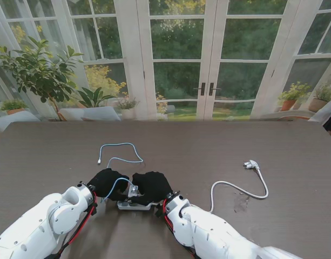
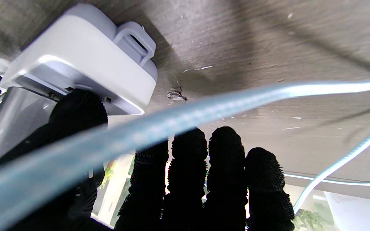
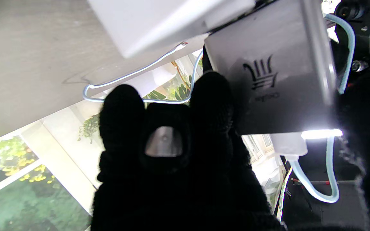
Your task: Set up the charging station
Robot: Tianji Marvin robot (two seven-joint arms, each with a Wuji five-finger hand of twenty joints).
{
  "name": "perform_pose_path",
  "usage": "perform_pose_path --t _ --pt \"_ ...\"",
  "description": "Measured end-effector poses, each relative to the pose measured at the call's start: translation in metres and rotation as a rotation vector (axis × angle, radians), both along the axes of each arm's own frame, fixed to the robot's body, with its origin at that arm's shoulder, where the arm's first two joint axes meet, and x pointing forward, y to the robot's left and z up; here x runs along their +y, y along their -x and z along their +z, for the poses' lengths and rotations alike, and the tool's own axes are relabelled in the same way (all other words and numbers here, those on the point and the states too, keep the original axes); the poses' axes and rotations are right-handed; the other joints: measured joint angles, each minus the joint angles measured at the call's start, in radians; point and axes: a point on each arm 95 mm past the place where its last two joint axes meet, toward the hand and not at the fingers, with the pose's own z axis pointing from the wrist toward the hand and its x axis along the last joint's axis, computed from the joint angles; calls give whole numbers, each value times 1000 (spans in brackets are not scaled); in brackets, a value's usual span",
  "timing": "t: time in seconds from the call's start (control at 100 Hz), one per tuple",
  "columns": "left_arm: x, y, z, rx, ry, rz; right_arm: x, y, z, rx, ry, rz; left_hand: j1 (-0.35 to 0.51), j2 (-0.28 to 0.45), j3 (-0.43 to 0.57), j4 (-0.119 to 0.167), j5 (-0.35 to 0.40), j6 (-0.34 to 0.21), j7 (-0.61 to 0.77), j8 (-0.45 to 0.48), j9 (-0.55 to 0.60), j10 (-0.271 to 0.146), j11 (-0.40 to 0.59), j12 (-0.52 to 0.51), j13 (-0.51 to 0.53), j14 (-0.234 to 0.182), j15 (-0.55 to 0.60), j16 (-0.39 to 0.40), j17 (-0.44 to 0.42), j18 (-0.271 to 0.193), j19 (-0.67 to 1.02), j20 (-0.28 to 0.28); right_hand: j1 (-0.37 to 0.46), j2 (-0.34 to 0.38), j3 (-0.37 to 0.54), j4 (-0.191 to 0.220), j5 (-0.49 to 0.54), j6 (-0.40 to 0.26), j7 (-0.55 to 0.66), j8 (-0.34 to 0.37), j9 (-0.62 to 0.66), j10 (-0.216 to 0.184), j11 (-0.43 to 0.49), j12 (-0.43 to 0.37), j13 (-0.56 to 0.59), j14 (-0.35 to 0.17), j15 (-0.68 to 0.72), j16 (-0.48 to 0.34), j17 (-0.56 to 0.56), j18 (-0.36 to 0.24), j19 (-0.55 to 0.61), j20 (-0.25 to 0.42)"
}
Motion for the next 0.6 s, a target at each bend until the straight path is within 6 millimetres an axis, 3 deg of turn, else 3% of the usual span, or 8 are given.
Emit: perform_pose_path --t 0.6 --pt "3 3 -2 27 8 16 4 -1 -2 -32 43 40 0 60 -9 1 0 0 -33 -8 -1 0 -10 -18 -3 0 0 0 -14 0 0 0 -2 2 0 -1 0 13 0 19 1 10 0 10 0 4 11 0 0 0 0 1"
